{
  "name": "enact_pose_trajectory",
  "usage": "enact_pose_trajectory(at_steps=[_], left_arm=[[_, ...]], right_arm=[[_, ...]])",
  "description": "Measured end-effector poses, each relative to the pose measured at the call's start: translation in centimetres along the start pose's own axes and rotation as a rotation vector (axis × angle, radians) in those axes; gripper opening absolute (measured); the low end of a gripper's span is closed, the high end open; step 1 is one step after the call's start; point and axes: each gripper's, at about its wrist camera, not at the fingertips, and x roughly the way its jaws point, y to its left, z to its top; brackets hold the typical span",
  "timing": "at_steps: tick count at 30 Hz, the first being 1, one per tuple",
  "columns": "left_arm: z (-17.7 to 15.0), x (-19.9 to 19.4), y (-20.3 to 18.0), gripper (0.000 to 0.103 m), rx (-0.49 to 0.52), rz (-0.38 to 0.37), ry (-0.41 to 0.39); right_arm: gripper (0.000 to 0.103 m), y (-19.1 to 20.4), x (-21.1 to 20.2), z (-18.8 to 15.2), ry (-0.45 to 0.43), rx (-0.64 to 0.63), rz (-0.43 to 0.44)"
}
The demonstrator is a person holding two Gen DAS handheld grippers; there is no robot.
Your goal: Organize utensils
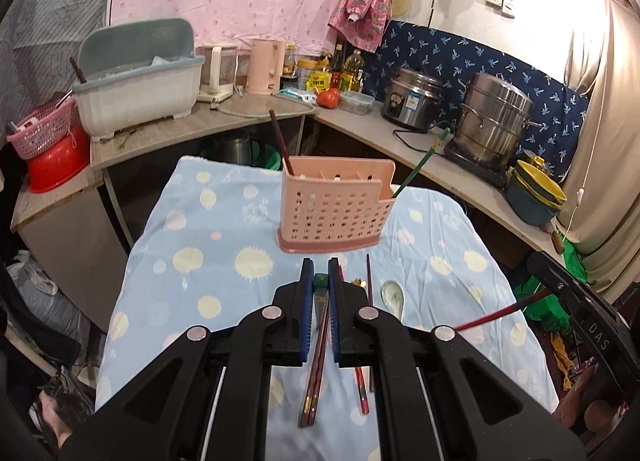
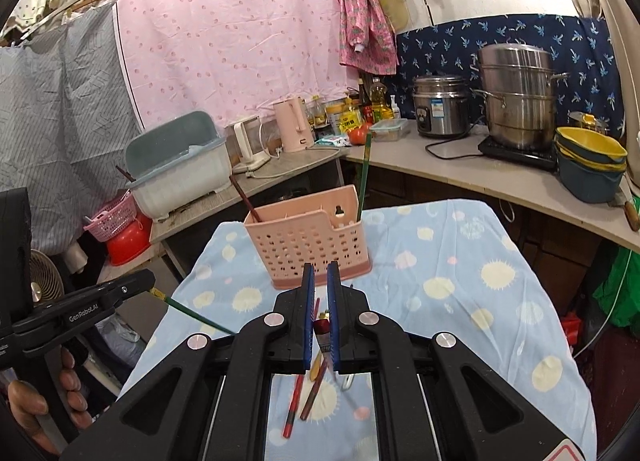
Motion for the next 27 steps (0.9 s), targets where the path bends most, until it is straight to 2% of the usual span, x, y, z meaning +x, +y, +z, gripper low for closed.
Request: enact_pose_trajectory(at_steps=[5,7,17,20,23,25,27], left_arm=[[2.3,0.4,-0.6,0.007,0.017,-0.011,-0.021],[3.2,0.5,-0.8,0.007,0.021,-0.014,-0.032],[9.1,0.8,-1.6,0.007,0.046,-0.004,-0.106],[9.1,0.9,-1.6,0.007,0.057,-0.005,-0.110],[8.2,1.4,-1.5,0.007,0.056,-0.010,-0.088],[7.4,1.9,-1.3,0.007,0.048,-0.015,-0.065],[6.5,2.3,-1.2,0.007,0.040,-0.014,-0.044]], right_arm=[[0.006,-0.3,1.0,1.6,-0.001,0.006,0.009],[0.001,-0.5,1.4,2.3,0.004,0.015,0.021],[0.001,-0.1,3.5,7.1,-0.045,-0.036,0.010],[0.001,-0.9,3.5,6.2,-0.035,-0.037,-0.011],[0.004,-3.1,3.8,3.5,0.031,0.018,-0.036],[0.023,-5.1,3.8,1.3,0.068,0.049,-0.080],[0.026,-7.4,3.6,-0.7,0.102,0.086,-0.138]])
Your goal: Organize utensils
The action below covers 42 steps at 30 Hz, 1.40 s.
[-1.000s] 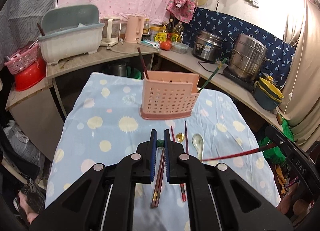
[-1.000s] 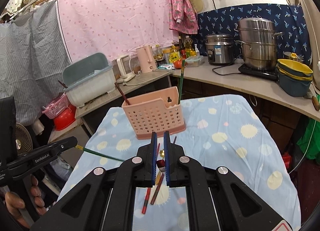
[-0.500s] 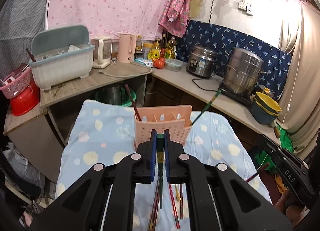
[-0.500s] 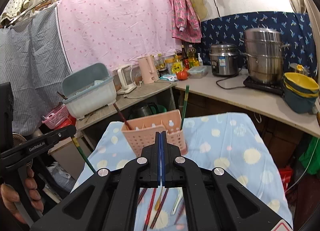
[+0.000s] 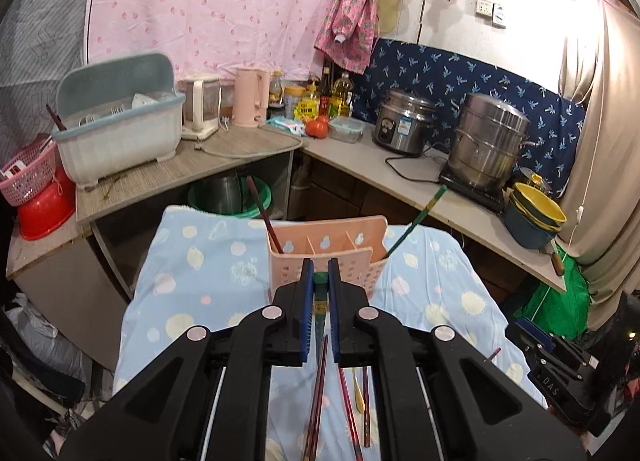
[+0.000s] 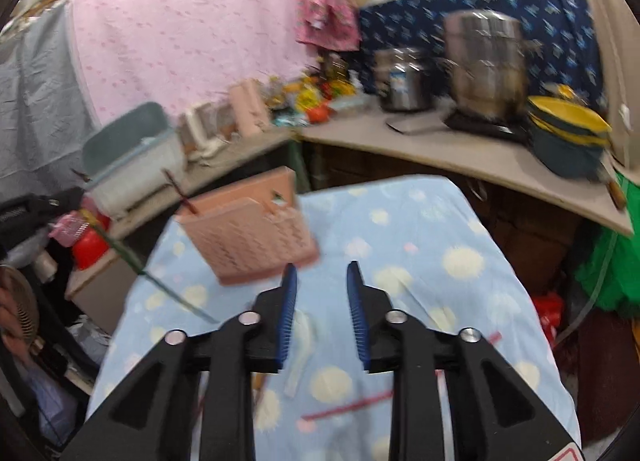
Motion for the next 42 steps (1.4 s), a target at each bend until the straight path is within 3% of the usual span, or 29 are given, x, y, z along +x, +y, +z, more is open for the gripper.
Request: enact_pose_trajectory(at_steps=[8,20,25,31,34,42], left_arm=[[-3.0,0.5,0.4,0.007,-0.037,0.017,0.046],[-3.1,0.1,-0.1,0.007,-0.047,0.074,0.043],[-3.1,0.2,-0.3,0.007,-0.049,0.081,0.044],[-3.4,0.3,-0.5,0.008,-0.056,0.073,0.043],[-3.6,0.1,-0.8,0.008,-0.054,0.063,0.042],[-4.3,-1.0,-1.0,0.008,-0.051,0.045,0.040]], right_arm=[[0.026,-8.0,1.9,-4.2,0.090,0.061,-0.135],[0.026,-11.6,9.9,-3.9,0.213,-0.038,-0.157],[0.024,-13.0,12.1,-4.7,0.311,-0.039,-0.159],[0.023,-13.4,9.4,-8.0,0.375,-0.040,-0.138],[0.024,-13.1,7.1,-9.6,0.397,0.006,-0.079],[0.025,-8.4,2.8,-14.1,0.421,-0.041,0.006]])
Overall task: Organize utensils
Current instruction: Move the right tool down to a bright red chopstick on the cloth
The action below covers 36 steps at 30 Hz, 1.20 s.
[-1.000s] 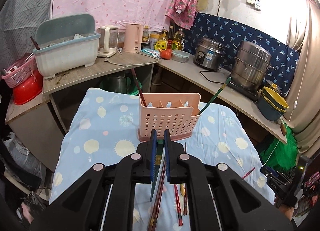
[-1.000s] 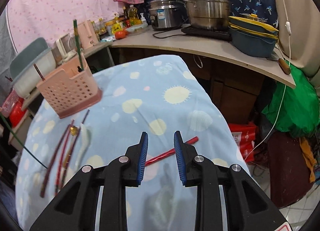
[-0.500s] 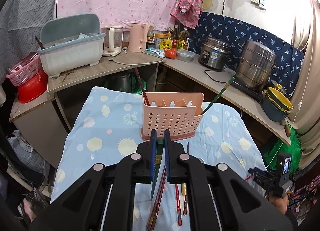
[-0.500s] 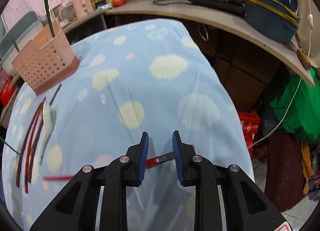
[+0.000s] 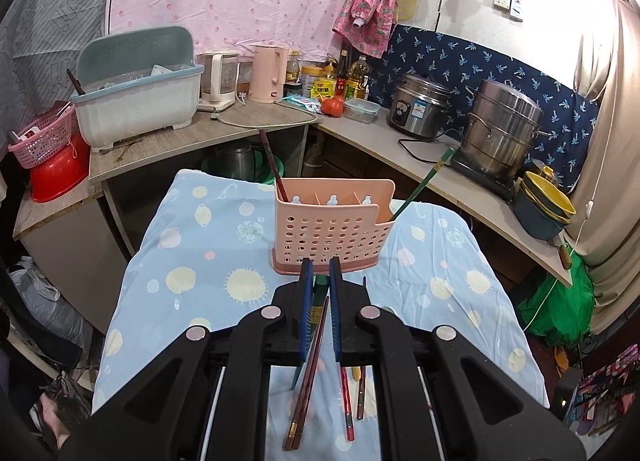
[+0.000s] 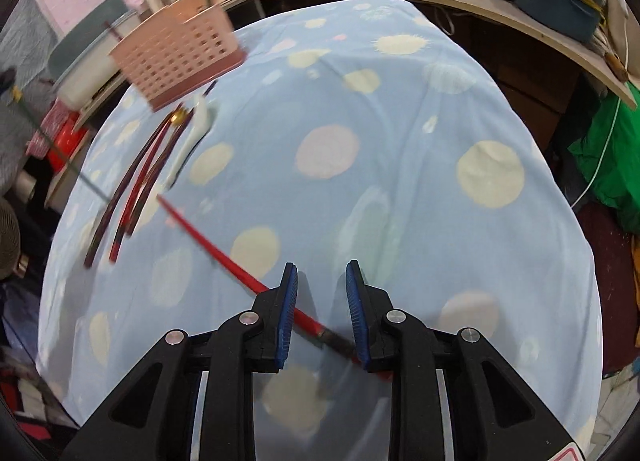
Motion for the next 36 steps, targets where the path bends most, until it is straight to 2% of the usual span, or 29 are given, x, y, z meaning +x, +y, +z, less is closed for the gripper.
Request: enact_pose_trajectory(at_steps=[7,13,18,25,31,36], left_arm=[[-0.8,-1.0,0.2,0.008,0.005,-0.009,-0.001],[-1.4,-1.6,0.1,0.008,0.010,-0.016,0.001],[-1.6,-1.9,0.0,0.008,0.010,-0.019,0.005],[-1.9,-2.3,-0.2,0.008,0.018,-0.025,0.006],[-2.0,-2.4,-0.3,0.008,0.021,-0.033,0.008],[-1.9,-2.4,-0.3,0.008,0.020,-0.036,0.009]], right_arm=[[0.028,1.7,-1.7,-2.6,0.002,-0.028,0.060],[0.028,3.5,-2.8,-4.1,-0.006,-0.082,0.060],[0.028,3.7,-2.5,-4.7,0.002,-0.109,0.026],[0.017,3.1,-3.1,-5.7,0.019,-0.122,0.001],[0.011,3.5,-3.6,-6.1,0.019,-0.134,-0.008],[0.009,5.2,-6.2,-4.5,-0.056,-0.150,0.028]])
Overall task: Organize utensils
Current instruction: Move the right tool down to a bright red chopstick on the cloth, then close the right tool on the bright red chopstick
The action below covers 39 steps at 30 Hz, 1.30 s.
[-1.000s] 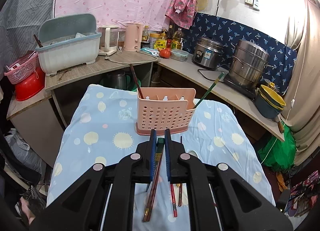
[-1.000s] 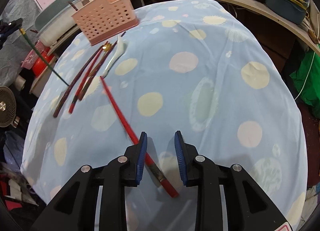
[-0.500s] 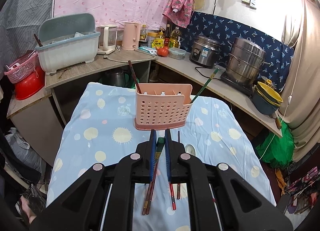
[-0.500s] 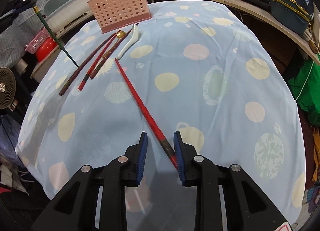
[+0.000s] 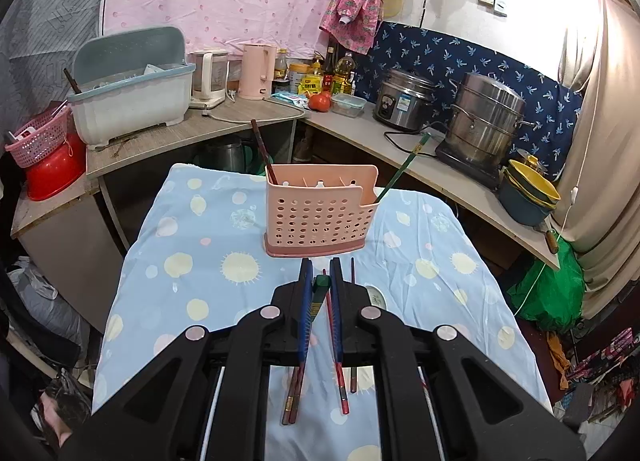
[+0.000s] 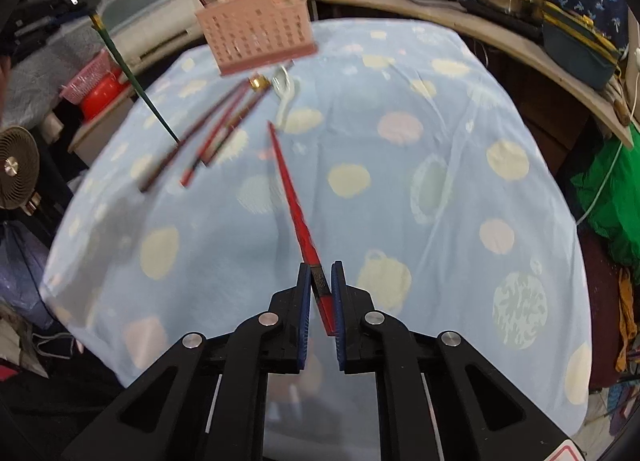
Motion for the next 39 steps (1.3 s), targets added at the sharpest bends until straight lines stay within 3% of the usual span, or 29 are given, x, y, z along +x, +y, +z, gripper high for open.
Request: enact_pose_trajectory(at_steps=[3,4,9,13,15,18,19,22,27,29,32,33,39], left_arm=[[0.0,-0.1,-0.1,0.008,-0.004,-0.002,-0.002],[0.1,-0.2,-0.1,0.008,-0.004,-0.005,-0.004],[1.0,-0.5,0.4,0.008,-0.001,-0.006,-0.019],[1.7,-0.6,0.7,0.006,0.003,-0.001,-0.031],[1.8,-0.6,1.1,0.006,0.000,-0.002,-0.029],[1.4,-0.8,1.5,0.006,-0.003,-0.008,-0.028],[1.3,-0.7,1.6,0.006,-0.006,-0.009,-0.027],[1.0,-0.5,2.0,0.006,-0.019,-0.016,-0.018],[0.8,-0.5,2.0,0.006,-0.024,-0.016,-0.015],[0.6,-0.5,2.3,0.006,-0.032,-0.012,-0.015],[0.1,-0.3,3.2,0.006,-0.047,0.000,-0.001],[-0.2,-0.1,3.6,0.007,-0.053,0.007,0.008],[-2.3,1.4,7.2,0.007,-0.106,0.072,0.067]], right_arm=[[0.008,1.3,-2.0,2.4,-0.078,-0.021,0.010],[0.000,1.8,-2.7,3.5,-0.110,-0.027,0.020],[0.001,3.8,-5.6,9.3,-0.248,-0.055,0.042],[0.001,5.1,-5.5,12.3,-0.276,-0.100,0.049],[0.003,5.0,-4.2,11.8,-0.245,-0.099,0.049],[0.024,4.3,-1.4,9.0,-0.152,-0.085,0.025],[0.024,3.9,-0.4,7.8,-0.115,-0.077,0.021],[0.024,3.2,2.6,4.6,-0.009,-0.065,0.005],[0.024,2.6,4.9,1.7,0.063,-0.040,-0.009],[0.024,2.5,5.5,1.3,0.077,-0.039,-0.010],[0.016,2.3,6.0,0.9,0.089,-0.050,-0.027],[0.009,2.3,6.0,0.8,0.089,-0.050,-0.031],[0.008,3.0,4.9,1.4,0.057,-0.037,-0.017]])
